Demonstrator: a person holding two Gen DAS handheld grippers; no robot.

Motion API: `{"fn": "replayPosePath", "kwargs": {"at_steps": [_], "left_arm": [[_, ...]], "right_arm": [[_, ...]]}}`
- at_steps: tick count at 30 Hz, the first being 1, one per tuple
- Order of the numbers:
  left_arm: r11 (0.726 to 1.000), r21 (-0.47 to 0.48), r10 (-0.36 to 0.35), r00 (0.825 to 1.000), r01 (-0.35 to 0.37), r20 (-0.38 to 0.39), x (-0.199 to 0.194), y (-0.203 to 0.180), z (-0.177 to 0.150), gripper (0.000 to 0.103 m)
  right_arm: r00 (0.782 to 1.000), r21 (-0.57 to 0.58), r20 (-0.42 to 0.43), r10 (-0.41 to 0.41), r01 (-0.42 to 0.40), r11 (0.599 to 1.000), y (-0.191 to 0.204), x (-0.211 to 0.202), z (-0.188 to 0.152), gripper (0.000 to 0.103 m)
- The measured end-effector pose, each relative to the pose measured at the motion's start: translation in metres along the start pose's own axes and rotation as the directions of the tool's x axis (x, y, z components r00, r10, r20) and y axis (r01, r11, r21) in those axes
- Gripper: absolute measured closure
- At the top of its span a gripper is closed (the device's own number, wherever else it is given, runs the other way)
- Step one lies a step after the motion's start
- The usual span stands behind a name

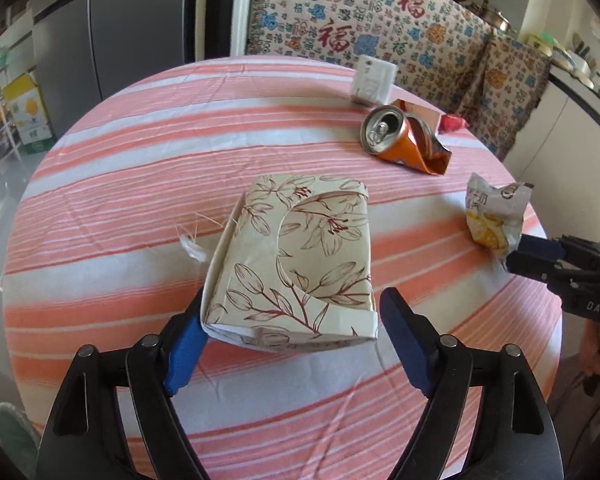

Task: Collect trash
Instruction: 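Grasp the patterned paper bag with the left tool while the right tool grasps the chip wrapper, then carry the paper bag and chip wrapper over the blue wastebasket and open both tools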

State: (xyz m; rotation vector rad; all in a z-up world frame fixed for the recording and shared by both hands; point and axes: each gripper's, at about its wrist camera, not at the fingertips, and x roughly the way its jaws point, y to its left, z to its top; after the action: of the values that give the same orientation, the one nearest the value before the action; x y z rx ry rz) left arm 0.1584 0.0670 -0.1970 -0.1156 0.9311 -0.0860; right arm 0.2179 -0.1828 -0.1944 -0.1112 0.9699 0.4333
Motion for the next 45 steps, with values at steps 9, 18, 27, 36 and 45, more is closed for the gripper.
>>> {"fn": "replayPosePath", "kwargs": {"at_steps": [9,18,27,36,45], "left_arm": [[0.992,-0.065,-0.099,0.991,0.106,0.094,-0.027,0.022,-0.002,0.014],[0.982,-0.03,-0.185,0.982,0.186,0.041,-0.011,0.017,0.006,0.011],[0.991,0.022,-0.129,0.992,0.129,-0.001,0.011,0.003,0.01,0.013],[0.988,0.007,-0.155,0.988,0.155,0.015,0.002,0.006,0.007,0.064],[0.98,0.022,-0.199,0.977,0.198,0.07,-0.013,-0.017,0.009,0.066]], "right_arm": [[0.999,0.042,0.032,0.005,-0.006,0.999,-0.004,-0.001,-0.028,0.046],[0.998,0.033,0.057,0.01,-0.012,0.999,-0.002,-0.005,-0.032,0.046],[0.997,-0.09,0.073,-0.035,0.041,0.995,0.023,0.002,0.008,0.038],[0.997,-0.123,-0.015,-0.073,0.07,0.99,0.029,0.022,0.028,0.084],[0.999,0.043,0.035,0.022,-0.023,0.999,0.002,-0.031,0.014,0.087]]}}
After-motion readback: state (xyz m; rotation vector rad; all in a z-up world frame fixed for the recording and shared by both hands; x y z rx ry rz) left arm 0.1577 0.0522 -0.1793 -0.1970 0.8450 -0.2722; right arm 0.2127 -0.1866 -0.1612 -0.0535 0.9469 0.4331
